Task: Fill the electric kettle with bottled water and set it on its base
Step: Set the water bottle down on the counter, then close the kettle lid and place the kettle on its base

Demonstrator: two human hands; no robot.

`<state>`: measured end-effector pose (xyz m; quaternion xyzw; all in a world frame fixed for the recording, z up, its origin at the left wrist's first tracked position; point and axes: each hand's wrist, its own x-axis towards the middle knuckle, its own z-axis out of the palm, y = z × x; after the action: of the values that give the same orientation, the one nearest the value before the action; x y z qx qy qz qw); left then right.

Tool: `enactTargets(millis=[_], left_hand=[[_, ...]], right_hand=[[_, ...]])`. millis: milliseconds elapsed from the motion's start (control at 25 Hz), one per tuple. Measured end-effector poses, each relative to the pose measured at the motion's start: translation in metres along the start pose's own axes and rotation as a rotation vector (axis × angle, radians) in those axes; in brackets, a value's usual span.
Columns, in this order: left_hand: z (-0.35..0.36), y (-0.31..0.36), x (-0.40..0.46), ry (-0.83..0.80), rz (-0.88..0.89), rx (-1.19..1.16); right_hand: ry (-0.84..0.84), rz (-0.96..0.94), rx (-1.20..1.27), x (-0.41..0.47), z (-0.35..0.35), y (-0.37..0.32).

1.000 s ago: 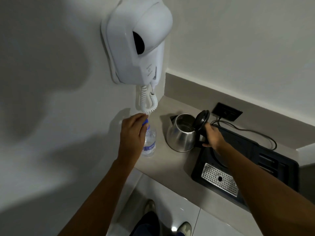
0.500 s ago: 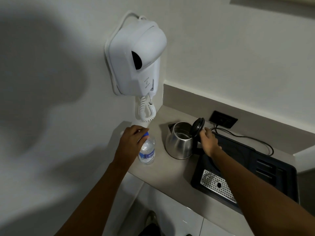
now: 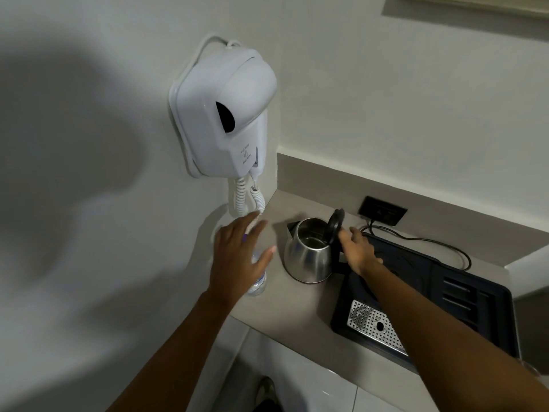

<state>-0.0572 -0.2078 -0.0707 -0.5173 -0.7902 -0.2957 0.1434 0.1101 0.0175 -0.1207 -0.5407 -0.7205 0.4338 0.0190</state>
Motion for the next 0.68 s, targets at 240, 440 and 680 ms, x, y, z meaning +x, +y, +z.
enactTargets(millis=[240,440,680], left_hand=[[0.06,0.052,0.02,-0.396,0.194,0.149],[0.099,0.044,0.033,-0.849,0.026,0.09],[0.112,0.036,0.025,-0.79,0.007,-0.011]], right_hand=[[0.033,0.101,-0.08,0.005,0.012,-0.034],[0.046,0.154,-0.18,0.01,0.019,-0.041],[0.051,0.062,-0.19,0.011,0.018,-0.031]])
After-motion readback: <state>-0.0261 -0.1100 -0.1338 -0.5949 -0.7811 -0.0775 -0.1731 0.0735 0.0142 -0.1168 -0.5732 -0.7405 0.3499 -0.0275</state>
